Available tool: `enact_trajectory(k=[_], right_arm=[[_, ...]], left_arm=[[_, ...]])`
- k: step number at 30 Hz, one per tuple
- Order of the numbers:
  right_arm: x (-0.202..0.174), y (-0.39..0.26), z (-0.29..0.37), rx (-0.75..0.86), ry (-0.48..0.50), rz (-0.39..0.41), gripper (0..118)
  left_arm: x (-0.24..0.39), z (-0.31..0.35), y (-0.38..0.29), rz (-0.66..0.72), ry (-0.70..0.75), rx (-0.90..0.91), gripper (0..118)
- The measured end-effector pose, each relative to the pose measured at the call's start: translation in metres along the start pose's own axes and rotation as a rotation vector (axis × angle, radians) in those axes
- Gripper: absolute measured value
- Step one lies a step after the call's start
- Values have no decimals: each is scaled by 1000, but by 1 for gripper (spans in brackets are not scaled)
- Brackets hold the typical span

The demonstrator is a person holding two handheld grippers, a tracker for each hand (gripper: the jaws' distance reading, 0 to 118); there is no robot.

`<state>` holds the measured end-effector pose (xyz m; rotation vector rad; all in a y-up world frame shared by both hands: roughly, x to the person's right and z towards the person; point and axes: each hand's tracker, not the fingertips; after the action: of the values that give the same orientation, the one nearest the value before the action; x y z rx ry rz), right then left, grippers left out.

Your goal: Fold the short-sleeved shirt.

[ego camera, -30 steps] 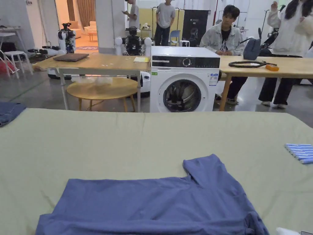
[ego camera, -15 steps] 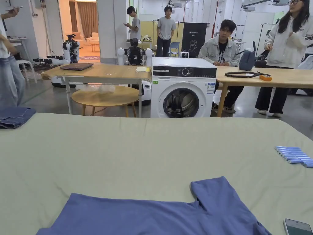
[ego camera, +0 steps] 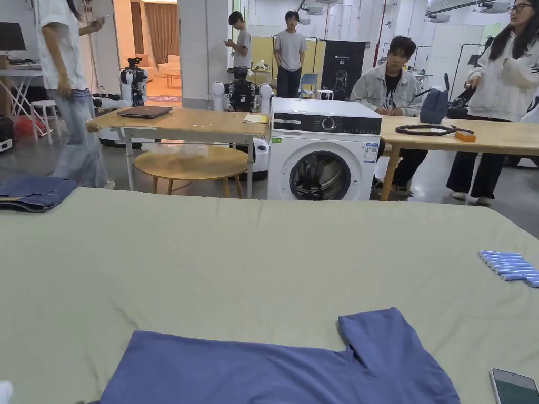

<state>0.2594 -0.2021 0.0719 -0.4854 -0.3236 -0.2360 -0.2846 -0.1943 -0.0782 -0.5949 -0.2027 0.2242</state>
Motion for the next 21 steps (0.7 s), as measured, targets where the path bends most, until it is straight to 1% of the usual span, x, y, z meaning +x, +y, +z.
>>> enact_trajectory(k=[4, 6, 7, 8, 9, 10, 11, 12, 13, 15, 16, 17, 21], right_arm=[[-27, 60, 19, 302, 61, -40, 93], [-41, 80, 23, 414, 83, -43, 93], [-47, 89, 24, 448, 109, -35, 92], [-54, 96, 23, 476, 161, -15, 81], [-59, 101, 24, 500, 194, 5, 25], [-68, 106, 22, 508, 205, 16, 0], [-77, 98, 16, 538, 120, 26, 0], [-81, 95, 11, 540, 155, 48, 0], [-83, 95, 4, 502, 218, 62, 0], [-88, 84, -11, 503, 205, 53, 0], [-84, 111, -5, 494, 203, 67, 0], [-85, 109, -12, 482, 188, 77, 0], [-79, 101, -45, 400, 193, 54, 0]], left_arm=[[49, 14, 62, -95, -99, 233, 109], [74, 13, 82, -138, -135, 321, 107], [85, 13, 91, -161, -155, 342, 101], [96, 13, 98, -187, -186, 364, 82], [105, 12, 102, -196, -212, 393, 33], [113, 10, 107, -210, -220, 411, 0], [119, 4, 110, -207, -215, 425, 0], [124, 0, 114, -219, -225, 431, 0], [125, -10, 117, -244, -230, 394, 0], [126, -31, 122, -244, -239, 349, 0], [124, -44, 123, -246, -234, 316, 0], [117, -58, 126, -251, -216, 276, 0], [89, -134, 124, -230, -157, 114, 0]])
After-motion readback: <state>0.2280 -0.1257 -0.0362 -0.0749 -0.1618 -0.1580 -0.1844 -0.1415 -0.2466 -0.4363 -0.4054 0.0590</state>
